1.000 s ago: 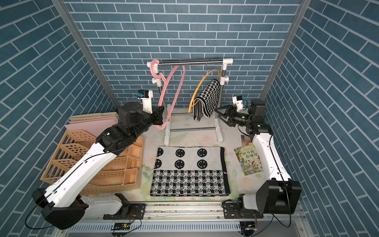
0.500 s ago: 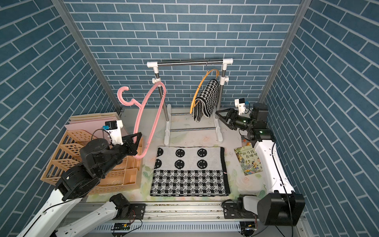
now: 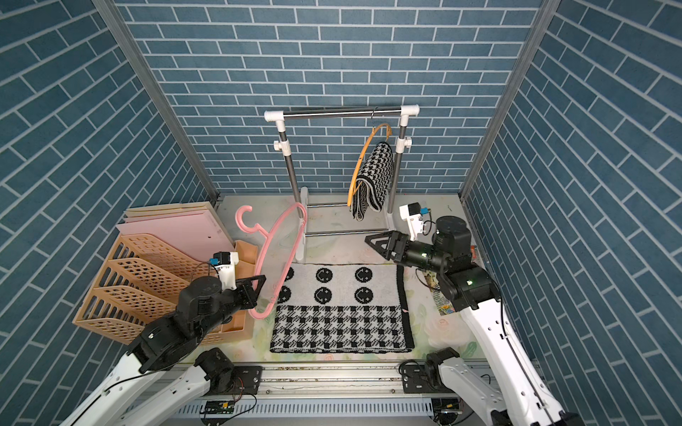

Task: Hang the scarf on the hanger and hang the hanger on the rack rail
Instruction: Pick up the hanger from the clothesline.

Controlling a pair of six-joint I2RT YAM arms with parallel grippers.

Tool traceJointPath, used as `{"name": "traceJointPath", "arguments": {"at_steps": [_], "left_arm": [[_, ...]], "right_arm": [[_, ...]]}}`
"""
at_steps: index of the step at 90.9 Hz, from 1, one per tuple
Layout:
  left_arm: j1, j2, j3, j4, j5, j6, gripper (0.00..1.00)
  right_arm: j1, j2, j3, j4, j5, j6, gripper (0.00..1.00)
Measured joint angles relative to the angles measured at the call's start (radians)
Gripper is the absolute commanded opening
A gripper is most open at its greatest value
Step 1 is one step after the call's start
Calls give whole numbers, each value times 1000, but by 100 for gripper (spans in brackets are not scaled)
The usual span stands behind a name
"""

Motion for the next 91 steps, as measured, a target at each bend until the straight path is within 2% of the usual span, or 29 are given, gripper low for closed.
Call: {"name": "traceJointPath", "arguments": {"at_steps": [18,26,36,50,65,75,91], "left_arm": [[-105,46,-34,59,-45,-13,0],[-195,91,-35,90,-101,-21,0],[-332,185,-35,128,-194,-33,0],[-495,337,-31,153,-337,-47,0],[-608,480,19,153,-483,-64,0],[-655,547,62,151,-562,-76,0],[-721,637,129,113,-679,-116,0]], "right_arm": [[292,87,-13,21,190,21,70],[406,211,38,22,274,19,70],[492,368,135,19,354,17,73],[526,507,324,-44,454,3,75],[525,567,559,-160,562,-27,75],[524,566,583,-218,587,-31,75],[513,566,530,-343,612,-35,73]]}}
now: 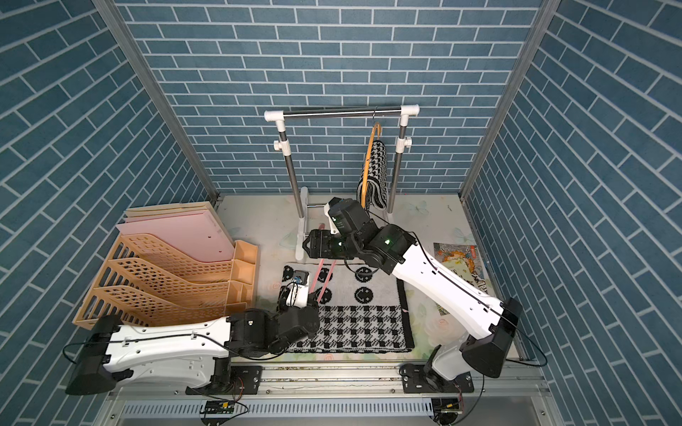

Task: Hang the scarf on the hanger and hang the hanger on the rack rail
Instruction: Pick up the hanger from the clothesline.

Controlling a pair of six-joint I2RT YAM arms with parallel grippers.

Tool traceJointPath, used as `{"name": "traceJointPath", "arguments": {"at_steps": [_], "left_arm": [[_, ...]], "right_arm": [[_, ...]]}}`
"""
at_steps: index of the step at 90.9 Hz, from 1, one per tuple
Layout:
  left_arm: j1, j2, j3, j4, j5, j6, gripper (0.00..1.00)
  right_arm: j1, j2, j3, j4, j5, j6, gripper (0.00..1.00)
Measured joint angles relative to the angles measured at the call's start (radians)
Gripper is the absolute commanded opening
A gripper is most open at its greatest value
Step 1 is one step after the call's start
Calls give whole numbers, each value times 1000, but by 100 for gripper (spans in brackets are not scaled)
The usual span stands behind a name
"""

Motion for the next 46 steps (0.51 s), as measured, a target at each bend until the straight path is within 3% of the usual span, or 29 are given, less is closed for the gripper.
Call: {"name": "traceJointPath", "arguments": {"at_steps": [33,46], "left_arm": [[-82,174,61,-80,-110,-17,0],[-89,198,77,-102,-136,-21,0]], "right_arm": [[-86,-1,26,-122,6,-2,58],[-98,-1,48,-152,1,-15,38]]}}
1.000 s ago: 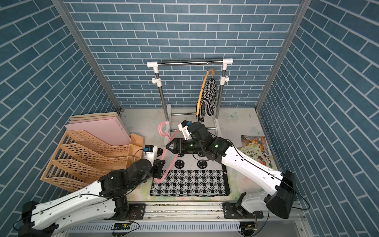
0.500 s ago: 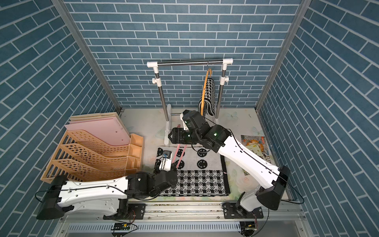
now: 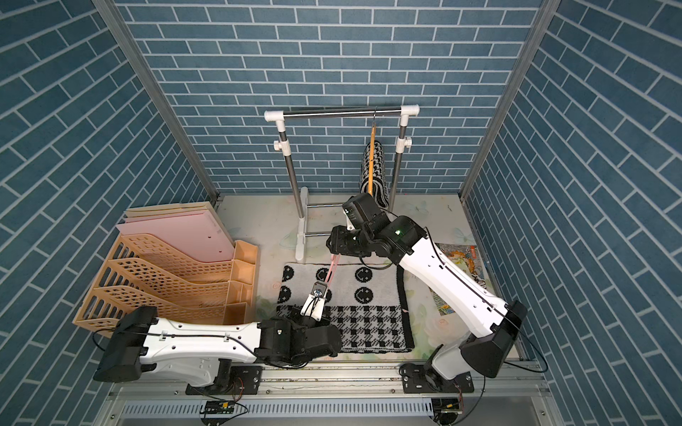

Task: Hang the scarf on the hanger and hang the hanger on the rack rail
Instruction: Pick up the hanger from the clothesline.

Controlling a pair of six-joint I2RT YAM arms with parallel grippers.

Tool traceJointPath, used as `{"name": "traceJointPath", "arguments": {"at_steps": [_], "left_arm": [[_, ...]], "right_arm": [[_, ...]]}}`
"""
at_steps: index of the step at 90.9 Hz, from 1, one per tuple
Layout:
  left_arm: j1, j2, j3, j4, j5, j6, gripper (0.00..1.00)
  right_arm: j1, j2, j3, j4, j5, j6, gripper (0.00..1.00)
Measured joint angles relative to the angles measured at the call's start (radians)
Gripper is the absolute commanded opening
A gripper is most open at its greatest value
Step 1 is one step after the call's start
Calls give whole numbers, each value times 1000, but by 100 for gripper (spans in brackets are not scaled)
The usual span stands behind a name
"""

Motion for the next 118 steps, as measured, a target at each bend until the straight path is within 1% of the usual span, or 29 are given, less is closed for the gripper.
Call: {"name": "traceJointPath", "arguments": {"at_steps": [6,11,29,36,42,46,48,50,51,52,54,57,58,60,66,72,84,90,96,102,108,118], "left_arm": [[0,11,4,-6,-7,0,0],[-1,20,4,-6,-14,0,0],[-17,47,10,-22,-32,-5,0],[-22,64,12,-29,-41,-14,0],[-23,76,12,-41,-50,-26,0],[-23,78,12,-53,-55,-31,0],[-23,78,12,-55,-56,-33,8],[-22,78,12,-56,-54,-33,27],[-22,78,12,-56,-53,-32,35],[-22,78,12,-56,-52,-31,47],[-23,77,12,-54,-52,-30,63],[-27,75,12,-47,-49,-25,90],[-29,72,12,-45,-46,-23,95],[-33,68,12,-40,-42,-21,98],[-42,27,9,-17,-16,-6,100],[-46,-54,-10,37,41,19,100],[-44,-324,-88,174,173,63,100],[-22,-474,-140,224,231,58,100],[36,-593,-179,244,280,33,100],[134,-674,-206,248,329,3,99],[237,-694,-227,243,383,-19,100],[385,-660,-281,248,492,-32,100]], "right_arm": [[-2,3,0,-13,-3,-4,30],[-6,5,0,-16,-6,-7,26],[-18,16,0,-27,-23,-5,18],[-23,21,0,-41,-32,-4,11],[-28,27,0,-62,-28,-5,1],[-35,30,0,-77,-25,-8,0],[-37,31,0,-82,-26,-10,0],[-39,32,0,-85,-29,-6,0],[-40,32,0,-86,-29,-8,0],[-41,32,0,-87,-29,-8,0],[-42,32,0,-89,-29,-8,0],[-43,32,0,-88,-25,-8,0],[-43,32,0,-87,-26,-8,0],[-43,32,0,-86,-28,-8,0],[-44,29,-3,-81,-37,-11,0],[-44,6,-33,-69,-43,-14,0],[-49,-90,-156,-38,-79,-12,0],[-51,-156,-232,-16,-96,-10,0],[-56,-219,-304,14,-116,-1,0],[-60,-273,-372,49,-137,16,0],[-64,-310,-426,80,-153,30,0],[-74,-346,-494,130,-170,45,0]]}}
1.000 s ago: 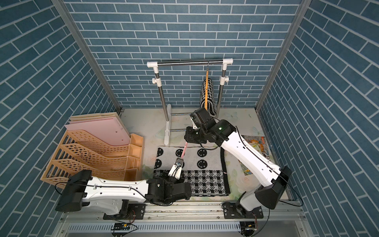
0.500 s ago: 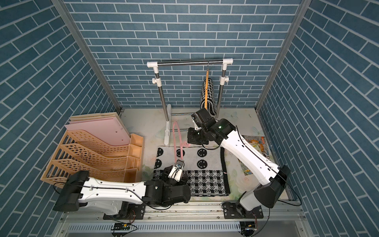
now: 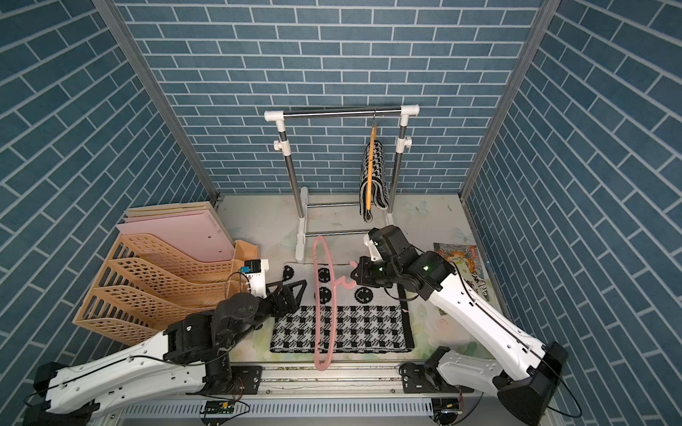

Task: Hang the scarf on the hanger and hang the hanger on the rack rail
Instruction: Pick up the hanger from the clothesline.

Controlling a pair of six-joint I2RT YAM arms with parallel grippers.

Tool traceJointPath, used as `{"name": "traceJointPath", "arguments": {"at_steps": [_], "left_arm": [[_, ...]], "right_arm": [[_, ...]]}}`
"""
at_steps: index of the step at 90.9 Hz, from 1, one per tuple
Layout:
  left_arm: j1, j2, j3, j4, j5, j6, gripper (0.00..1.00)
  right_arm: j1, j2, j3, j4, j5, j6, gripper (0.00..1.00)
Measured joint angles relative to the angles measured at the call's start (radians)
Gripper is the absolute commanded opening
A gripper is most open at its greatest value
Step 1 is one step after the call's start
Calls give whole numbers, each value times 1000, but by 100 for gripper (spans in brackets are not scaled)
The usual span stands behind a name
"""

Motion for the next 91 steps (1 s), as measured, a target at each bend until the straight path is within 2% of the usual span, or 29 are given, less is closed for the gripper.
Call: {"name": "traceJointPath", "arguments": {"at_steps": [20,37,61,91], "left_arm": [[268,86,-182,54,233,8,100],[407,98,-272,89,370,26,100],[492,108,-338,155,504,44,98],[525,70,-368,164,563,48,93]], "right_arm": [[-35,-75,-73,36,-14,6,0],[-70,-154,-119,34,-31,5,0],[-152,-204,-212,13,-72,-8,0],[-209,-226,-293,-13,-116,-60,0]]}}
